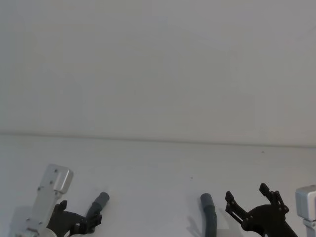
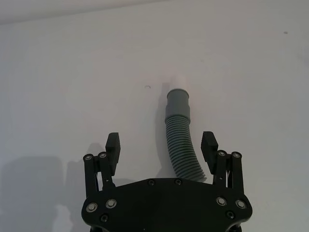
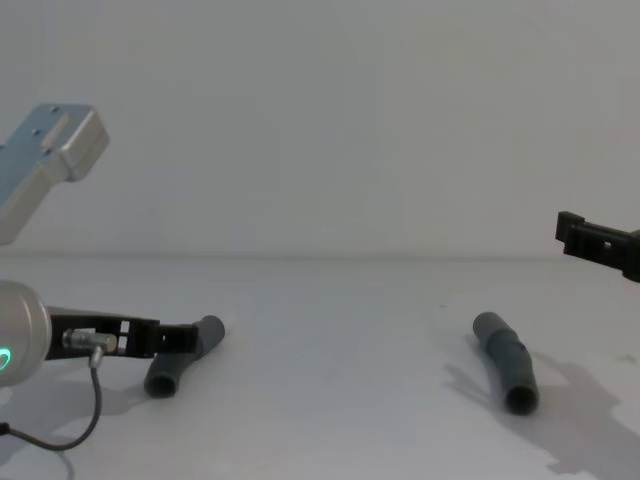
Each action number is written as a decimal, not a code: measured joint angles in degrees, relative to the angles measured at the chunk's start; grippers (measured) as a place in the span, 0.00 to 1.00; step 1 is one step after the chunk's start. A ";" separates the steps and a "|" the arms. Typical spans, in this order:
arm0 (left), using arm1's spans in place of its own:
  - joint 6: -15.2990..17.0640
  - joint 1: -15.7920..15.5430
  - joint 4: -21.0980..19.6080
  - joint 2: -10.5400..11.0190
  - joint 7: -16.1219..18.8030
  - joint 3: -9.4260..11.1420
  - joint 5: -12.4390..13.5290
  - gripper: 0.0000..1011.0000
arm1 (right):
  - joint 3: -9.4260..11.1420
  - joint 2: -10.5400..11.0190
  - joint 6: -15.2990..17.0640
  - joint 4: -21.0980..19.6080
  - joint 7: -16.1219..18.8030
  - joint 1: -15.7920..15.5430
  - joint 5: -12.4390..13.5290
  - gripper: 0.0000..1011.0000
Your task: Use both hands to pick up one end of the pipe from the table, align the ends, and insert them.
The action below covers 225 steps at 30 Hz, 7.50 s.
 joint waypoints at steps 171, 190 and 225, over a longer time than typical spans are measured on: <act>6.87 -7.90 7.36 -1.57 -4.72 3.77 3.54 0.29 | -4.04 -6.40 29.62 2.96 -5.40 8.77 -1.17 0.99; 6.87 -7.90 7.36 -1.57 -4.72 3.77 3.54 0.29 | -4.06 -9.35 32.89 5.85 -6.80 10.82 -1.90 0.99; 6.87 -7.90 7.37 -1.57 -4.72 3.77 3.54 0.29 | -4.19 -12.38 36.15 9.04 -8.08 12.96 -4.00 0.99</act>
